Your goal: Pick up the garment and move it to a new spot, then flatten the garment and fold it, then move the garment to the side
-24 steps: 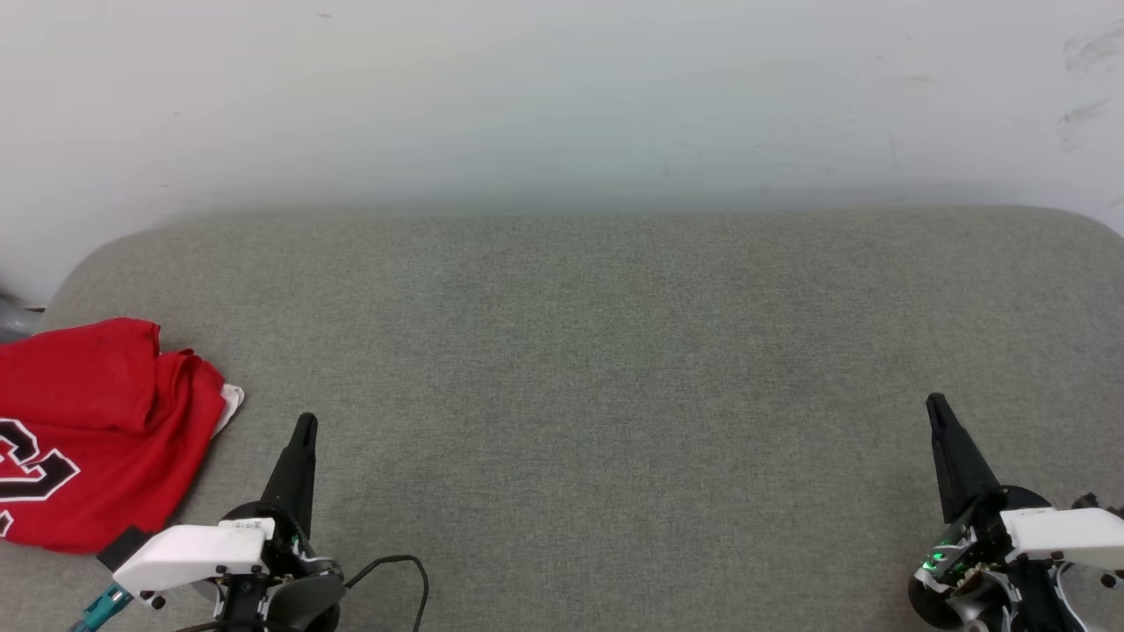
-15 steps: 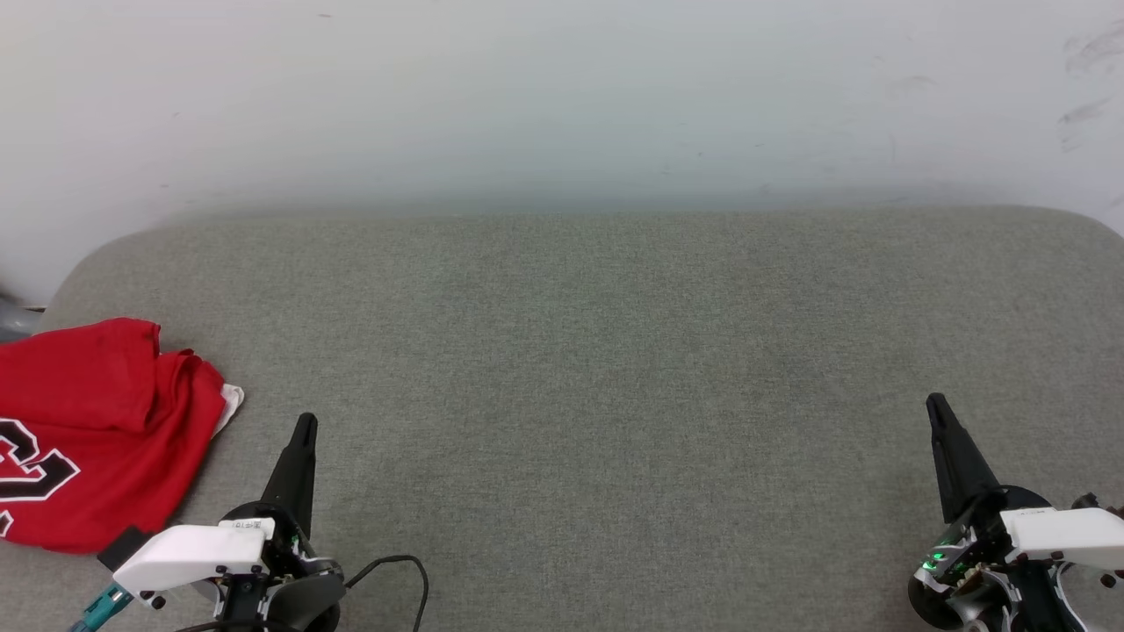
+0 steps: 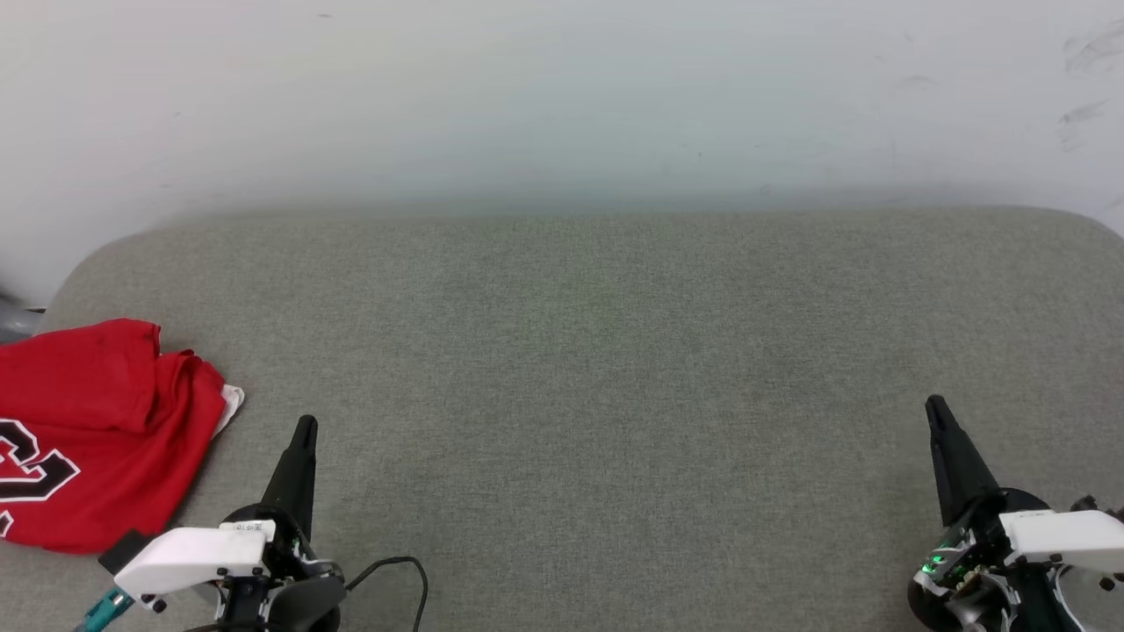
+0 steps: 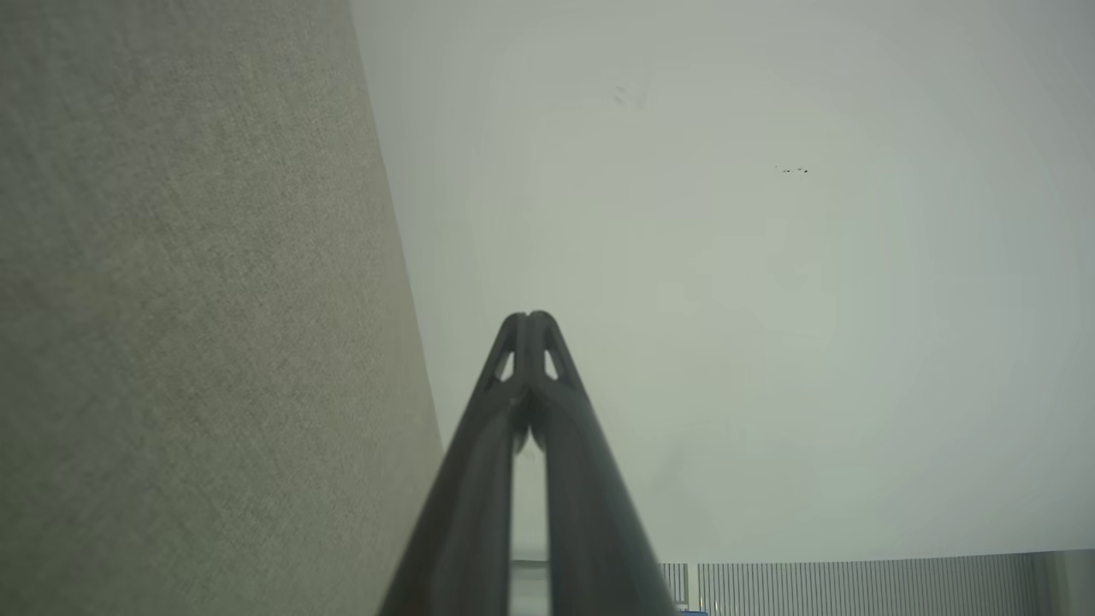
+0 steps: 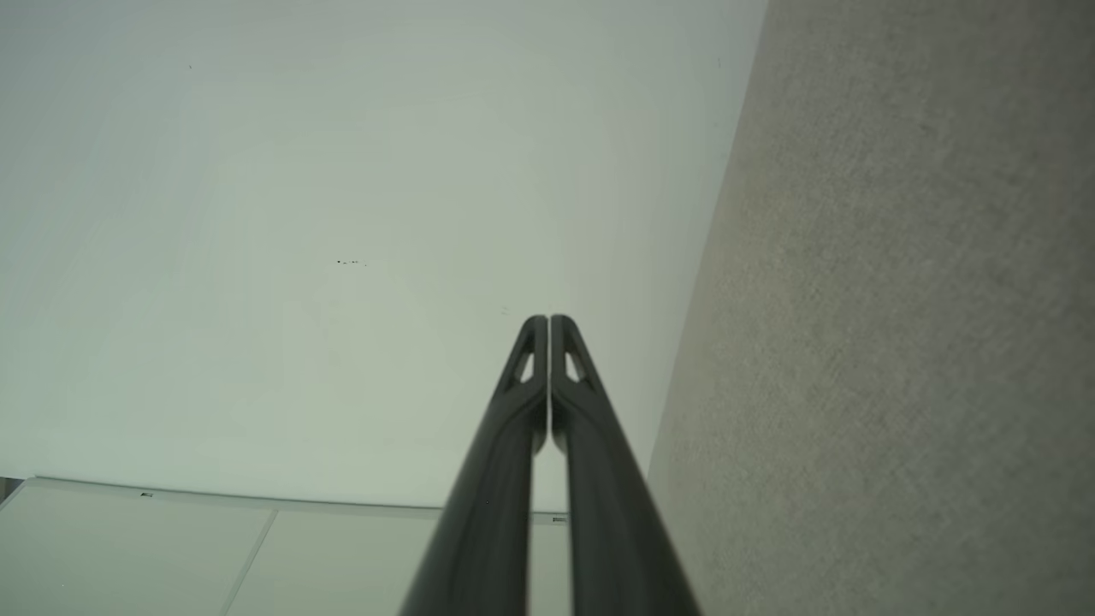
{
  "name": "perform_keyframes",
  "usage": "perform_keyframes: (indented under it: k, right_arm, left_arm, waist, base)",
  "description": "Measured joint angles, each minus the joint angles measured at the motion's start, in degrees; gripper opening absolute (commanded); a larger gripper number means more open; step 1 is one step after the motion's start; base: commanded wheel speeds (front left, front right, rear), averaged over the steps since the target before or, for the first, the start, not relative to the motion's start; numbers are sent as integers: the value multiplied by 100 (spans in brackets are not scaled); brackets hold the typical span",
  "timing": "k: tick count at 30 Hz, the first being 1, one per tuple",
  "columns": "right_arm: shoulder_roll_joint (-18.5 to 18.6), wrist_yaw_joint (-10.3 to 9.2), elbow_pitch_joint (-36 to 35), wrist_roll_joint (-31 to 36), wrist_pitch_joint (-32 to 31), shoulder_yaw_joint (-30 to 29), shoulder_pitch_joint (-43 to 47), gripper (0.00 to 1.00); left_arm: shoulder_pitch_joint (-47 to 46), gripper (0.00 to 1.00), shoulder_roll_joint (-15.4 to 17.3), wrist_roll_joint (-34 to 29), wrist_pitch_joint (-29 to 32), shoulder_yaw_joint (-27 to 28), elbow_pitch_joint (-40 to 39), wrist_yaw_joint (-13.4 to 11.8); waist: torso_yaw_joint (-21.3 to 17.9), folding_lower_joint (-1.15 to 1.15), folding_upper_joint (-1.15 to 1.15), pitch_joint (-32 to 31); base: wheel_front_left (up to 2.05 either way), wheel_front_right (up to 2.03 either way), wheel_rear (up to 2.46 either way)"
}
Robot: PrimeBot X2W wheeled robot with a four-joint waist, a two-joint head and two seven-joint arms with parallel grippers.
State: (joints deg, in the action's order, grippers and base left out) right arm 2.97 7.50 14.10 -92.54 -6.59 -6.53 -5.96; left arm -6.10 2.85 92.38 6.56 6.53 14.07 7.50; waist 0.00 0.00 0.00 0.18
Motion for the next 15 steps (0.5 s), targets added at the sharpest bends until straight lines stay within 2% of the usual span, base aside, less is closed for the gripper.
perform_keyframes:
  k: [5,15]
  right_arm:
    - [-4,-2,125,-1,14,14,166,100]
    - [-7,-1,-109,90,263,169,179,100]
  left_arm:
    - [146,100,-22,0,-23,-42,152,-3]
    - [86,100,-23,-44,-304,-364,75,-3]
  waist:
    - [-1,0,0,1]
    - [6,0,0,11]
  base:
    - [0,0,0]
    - [0,0,0]
